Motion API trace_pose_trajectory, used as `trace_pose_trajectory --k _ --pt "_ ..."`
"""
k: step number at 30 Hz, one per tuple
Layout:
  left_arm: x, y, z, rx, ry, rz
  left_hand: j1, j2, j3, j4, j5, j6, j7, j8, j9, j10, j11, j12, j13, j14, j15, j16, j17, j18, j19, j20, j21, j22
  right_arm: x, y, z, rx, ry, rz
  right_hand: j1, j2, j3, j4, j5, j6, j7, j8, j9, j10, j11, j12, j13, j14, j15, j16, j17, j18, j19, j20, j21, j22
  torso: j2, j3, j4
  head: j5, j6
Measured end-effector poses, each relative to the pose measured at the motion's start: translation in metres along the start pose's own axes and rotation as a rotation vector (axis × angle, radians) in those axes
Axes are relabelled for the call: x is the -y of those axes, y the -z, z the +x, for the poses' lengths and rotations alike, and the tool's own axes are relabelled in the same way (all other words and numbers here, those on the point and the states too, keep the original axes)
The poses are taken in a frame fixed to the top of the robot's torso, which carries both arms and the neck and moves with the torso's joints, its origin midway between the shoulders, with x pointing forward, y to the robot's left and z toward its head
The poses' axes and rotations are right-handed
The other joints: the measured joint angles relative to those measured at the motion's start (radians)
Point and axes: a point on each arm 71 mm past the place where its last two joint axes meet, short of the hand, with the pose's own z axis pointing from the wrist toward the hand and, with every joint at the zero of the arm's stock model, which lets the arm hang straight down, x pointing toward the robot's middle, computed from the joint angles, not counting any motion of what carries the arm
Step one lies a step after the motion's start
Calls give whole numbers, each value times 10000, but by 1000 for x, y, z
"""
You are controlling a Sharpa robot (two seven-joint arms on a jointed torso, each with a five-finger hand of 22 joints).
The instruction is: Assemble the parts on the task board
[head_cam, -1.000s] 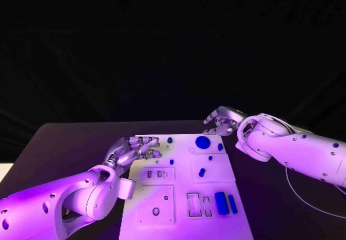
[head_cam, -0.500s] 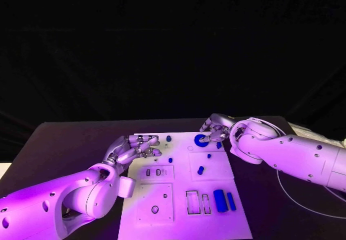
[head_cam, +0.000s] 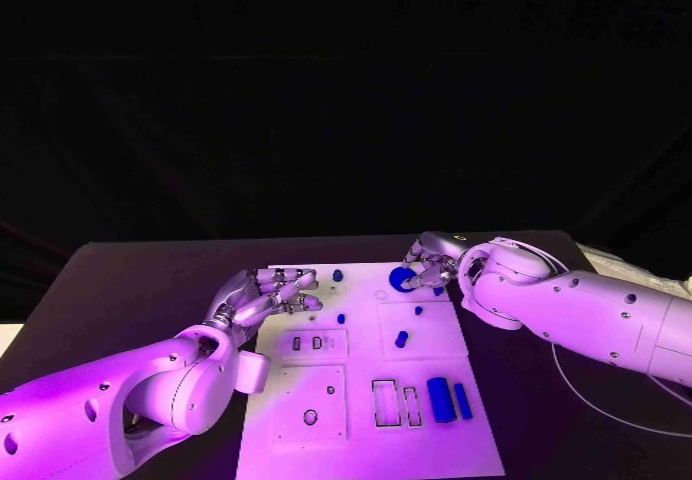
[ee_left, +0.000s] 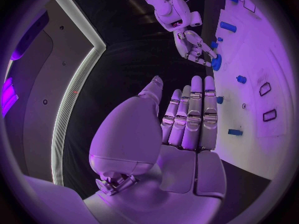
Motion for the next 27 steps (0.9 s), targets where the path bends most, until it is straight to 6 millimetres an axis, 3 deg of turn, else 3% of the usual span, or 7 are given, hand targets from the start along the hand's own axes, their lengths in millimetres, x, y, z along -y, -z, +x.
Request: trace_pose_trajectory --k 27 --pt "0 0 -1 -10 5 -8 0 0 -4 -3 0 0 0 0 0 0 0 0 0 0 0 -15 11 0 0 0 0 0 1 -7 2 -94 286 97 253 252 1 -1 -1 170 -54 120 16 127 -58 268 289 0 -1 35 -3 2 36 -36 39 -3 14 4 23 -19 -69"
